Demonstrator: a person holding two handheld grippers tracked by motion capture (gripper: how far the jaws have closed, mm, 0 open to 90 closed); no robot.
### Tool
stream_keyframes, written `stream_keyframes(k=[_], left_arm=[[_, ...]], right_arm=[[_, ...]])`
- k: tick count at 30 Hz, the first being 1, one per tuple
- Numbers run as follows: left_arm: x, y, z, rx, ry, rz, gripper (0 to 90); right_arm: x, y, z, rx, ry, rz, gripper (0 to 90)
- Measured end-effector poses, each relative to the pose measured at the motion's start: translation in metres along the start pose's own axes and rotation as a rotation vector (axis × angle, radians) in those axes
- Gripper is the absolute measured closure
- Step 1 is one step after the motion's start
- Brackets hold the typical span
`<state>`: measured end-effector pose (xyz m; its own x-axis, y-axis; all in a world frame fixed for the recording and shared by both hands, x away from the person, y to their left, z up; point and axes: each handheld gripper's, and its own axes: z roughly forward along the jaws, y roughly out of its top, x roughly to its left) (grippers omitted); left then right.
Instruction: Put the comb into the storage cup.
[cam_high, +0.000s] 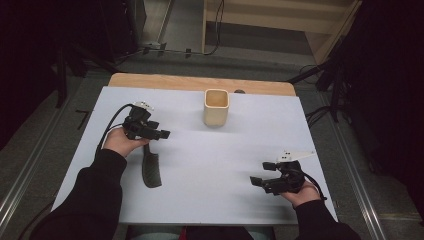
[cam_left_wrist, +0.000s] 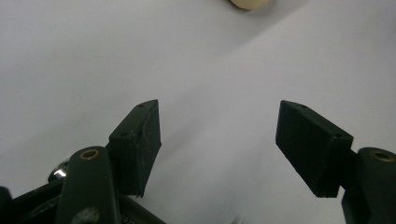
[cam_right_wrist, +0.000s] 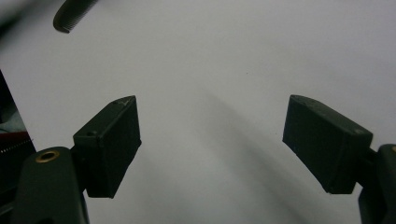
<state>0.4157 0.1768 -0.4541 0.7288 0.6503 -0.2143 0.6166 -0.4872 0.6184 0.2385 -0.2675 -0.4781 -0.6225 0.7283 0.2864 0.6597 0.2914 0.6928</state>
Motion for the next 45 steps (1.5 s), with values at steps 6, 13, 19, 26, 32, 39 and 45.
stream_keyframes(k=[6, 13, 19, 26, 32, 39, 45], left_arm=[[0.001, -0.005, 0.005, 0.004, -0.001, -0.003, 37.1], [0.006, -0.014, 0.014, 0.032, -0.005, -0.022, 42.7], [0.008, -0.016, 0.011, 0.026, 0.003, -0.039, 76.6], [0.012, -0.019, 0.014, 0.073, 0.004, -0.038, 90.0], [0.017, -0.023, 0.019, 0.096, 0.013, -0.052, 90.0], [0.020, -0.025, 0.018, 0.099, 0.007, -0.052, 90.0], [0.021, -0.026, 0.015, 0.104, 0.022, -0.051, 90.0]], right_arm=[[0.000, 0.000, 0.000, 0.004, 0.000, -0.002, 17.2], [0.000, 0.000, 0.001, 0.010, 0.003, -0.006, 17.2], [0.000, 0.000, 0.001, 0.012, 0.003, -0.006, 17.2], [0.001, -0.001, 0.001, 0.017, 0.003, -0.006, 17.2], [0.001, -0.001, 0.001, 0.020, 0.004, -0.007, 17.2], [0.001, -0.001, 0.001, 0.024, 0.006, -0.010, 17.2], [0.001, -0.001, 0.001, 0.023, 0.006, -0.009, 17.2]])
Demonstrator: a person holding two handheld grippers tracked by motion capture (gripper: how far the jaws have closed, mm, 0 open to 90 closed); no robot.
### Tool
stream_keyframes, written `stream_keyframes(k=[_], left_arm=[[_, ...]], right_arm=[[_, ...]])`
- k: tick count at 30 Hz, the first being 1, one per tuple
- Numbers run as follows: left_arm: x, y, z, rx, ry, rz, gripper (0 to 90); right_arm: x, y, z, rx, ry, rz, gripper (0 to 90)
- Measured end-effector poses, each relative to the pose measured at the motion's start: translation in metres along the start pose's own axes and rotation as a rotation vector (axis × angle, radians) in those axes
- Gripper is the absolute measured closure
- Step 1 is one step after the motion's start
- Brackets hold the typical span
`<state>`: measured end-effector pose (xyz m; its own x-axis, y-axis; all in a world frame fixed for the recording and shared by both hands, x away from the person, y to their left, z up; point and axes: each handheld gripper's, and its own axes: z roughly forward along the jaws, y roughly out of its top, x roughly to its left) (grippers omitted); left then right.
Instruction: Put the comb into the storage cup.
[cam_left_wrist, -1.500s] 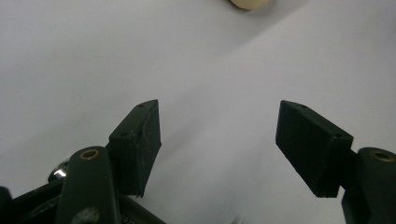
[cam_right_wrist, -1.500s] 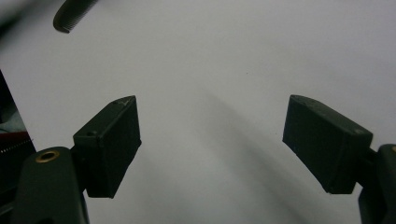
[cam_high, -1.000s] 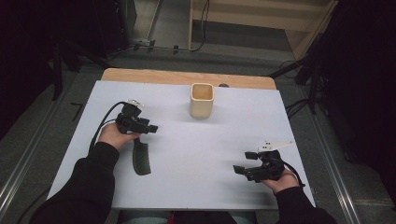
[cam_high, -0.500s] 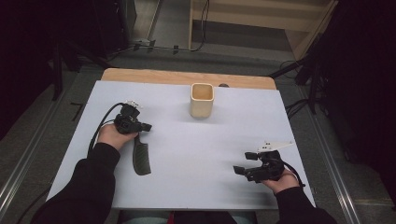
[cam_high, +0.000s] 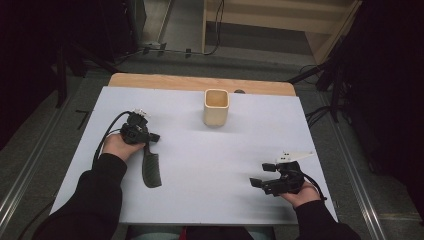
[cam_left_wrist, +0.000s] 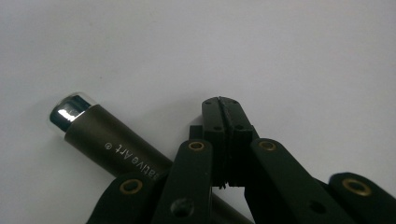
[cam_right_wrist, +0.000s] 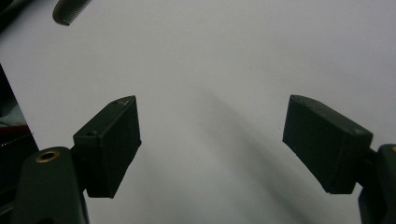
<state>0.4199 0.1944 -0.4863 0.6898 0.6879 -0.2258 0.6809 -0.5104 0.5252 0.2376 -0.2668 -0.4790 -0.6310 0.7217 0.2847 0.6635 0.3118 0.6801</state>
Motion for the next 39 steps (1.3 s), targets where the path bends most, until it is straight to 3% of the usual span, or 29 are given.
stream_keyframes(k=[39], left_arm=[[0.017, -0.013, -0.016, 0.004, 0.029, -0.065, 90.0]], right_arm=[[0.000, 0.001, 0.001, 0.004, 0.003, -0.002, 17.2]])
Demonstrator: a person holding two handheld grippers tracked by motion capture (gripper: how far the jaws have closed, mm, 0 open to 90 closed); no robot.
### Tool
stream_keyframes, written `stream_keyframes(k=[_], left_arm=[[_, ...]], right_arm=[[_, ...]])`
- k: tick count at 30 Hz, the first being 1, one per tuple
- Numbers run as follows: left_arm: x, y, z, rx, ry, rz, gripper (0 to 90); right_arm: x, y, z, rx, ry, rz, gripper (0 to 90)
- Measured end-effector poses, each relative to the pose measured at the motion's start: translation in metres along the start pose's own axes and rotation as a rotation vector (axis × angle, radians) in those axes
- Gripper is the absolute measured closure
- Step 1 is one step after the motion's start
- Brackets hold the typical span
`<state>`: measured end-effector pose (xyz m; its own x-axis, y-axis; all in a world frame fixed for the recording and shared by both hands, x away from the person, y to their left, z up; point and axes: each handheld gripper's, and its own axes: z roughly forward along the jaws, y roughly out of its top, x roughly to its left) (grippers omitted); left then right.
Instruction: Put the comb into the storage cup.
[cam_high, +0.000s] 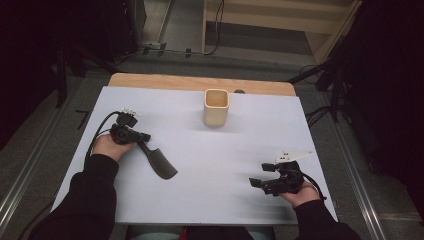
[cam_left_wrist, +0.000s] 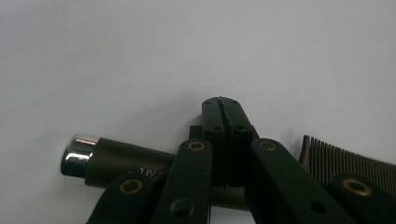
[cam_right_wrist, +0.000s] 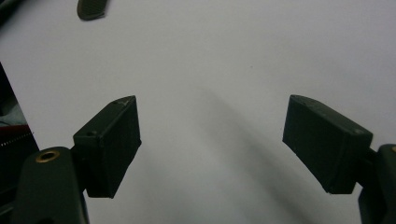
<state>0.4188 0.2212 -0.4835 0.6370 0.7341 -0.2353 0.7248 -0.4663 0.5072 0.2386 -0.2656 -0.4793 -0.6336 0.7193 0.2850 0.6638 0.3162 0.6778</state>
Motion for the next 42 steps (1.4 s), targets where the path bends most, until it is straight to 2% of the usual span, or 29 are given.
stream_keyframes(k=[4, 8, 15, 42], left_arm=[[0.000, -0.002, -0.003, 0.012, 0.018, 0.012, 90.0], [0.003, -0.005, -0.006, 0.007, 0.022, -0.005, 90.0], [0.004, -0.009, -0.010, 0.005, 0.031, -0.013, 90.0], [0.002, -0.024, -0.019, 0.011, 0.024, -0.041, 90.0]], right_arm=[[0.000, 0.000, 0.000, 0.001, 0.000, 0.000, 17.2], [0.000, 0.001, 0.001, 0.002, 0.001, -0.003, 17.2], [0.000, 0.003, 0.002, 0.005, 0.007, -0.005, 17.2], [-0.003, 0.009, 0.007, 0.004, 0.011, -0.019, 17.2]])
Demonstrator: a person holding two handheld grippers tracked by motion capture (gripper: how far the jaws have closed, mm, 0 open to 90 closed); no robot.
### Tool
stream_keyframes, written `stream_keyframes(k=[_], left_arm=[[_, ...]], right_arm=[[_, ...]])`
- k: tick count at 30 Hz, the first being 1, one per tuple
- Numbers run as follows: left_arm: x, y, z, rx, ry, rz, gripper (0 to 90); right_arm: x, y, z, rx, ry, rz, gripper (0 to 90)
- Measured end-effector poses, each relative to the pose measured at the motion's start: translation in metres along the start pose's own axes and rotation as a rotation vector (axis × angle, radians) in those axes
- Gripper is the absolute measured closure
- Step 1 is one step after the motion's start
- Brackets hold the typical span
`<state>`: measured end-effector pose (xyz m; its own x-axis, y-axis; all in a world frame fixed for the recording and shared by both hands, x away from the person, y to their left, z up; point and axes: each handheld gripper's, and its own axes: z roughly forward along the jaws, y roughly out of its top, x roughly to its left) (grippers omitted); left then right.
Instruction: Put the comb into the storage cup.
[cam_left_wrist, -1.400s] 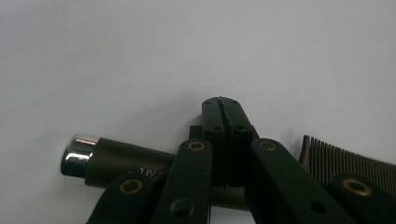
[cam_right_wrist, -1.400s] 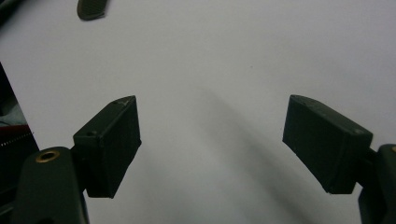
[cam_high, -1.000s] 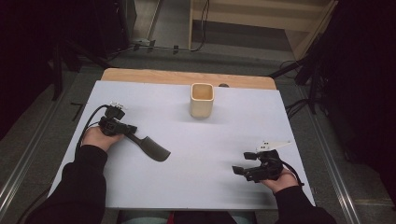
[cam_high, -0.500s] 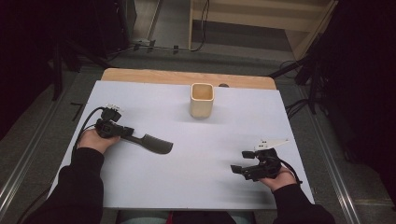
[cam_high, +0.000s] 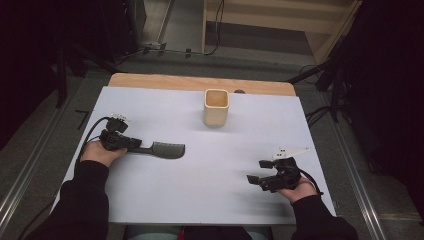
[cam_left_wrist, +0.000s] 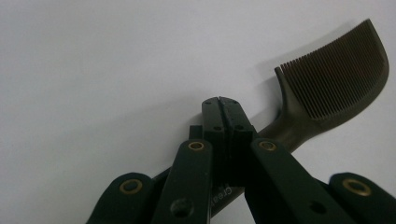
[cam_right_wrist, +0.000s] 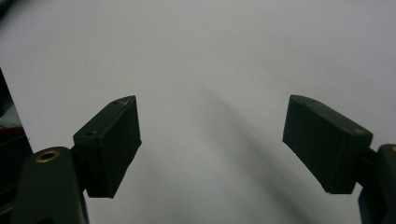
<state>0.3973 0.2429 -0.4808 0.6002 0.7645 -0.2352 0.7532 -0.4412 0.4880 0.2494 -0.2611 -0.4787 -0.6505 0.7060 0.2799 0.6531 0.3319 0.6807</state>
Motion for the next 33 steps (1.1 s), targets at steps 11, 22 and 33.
stream_keyframes(k=[11, 22, 33], left_arm=[[-0.005, -0.004, -0.001, 0.015, -0.006, 0.008, 90.0], [-0.009, -0.010, -0.004, 0.026, -0.014, -0.001, 89.9], [-0.019, -0.015, -0.005, 0.043, -0.024, 0.010, 89.8]], right_arm=[[0.000, 0.000, 0.000, 0.000, 0.000, -0.001, 17.2], [-0.001, 0.000, 0.000, 0.001, -0.001, 0.000, 17.2], [-0.001, 0.000, 0.000, 0.002, -0.002, -0.001, 17.2]])
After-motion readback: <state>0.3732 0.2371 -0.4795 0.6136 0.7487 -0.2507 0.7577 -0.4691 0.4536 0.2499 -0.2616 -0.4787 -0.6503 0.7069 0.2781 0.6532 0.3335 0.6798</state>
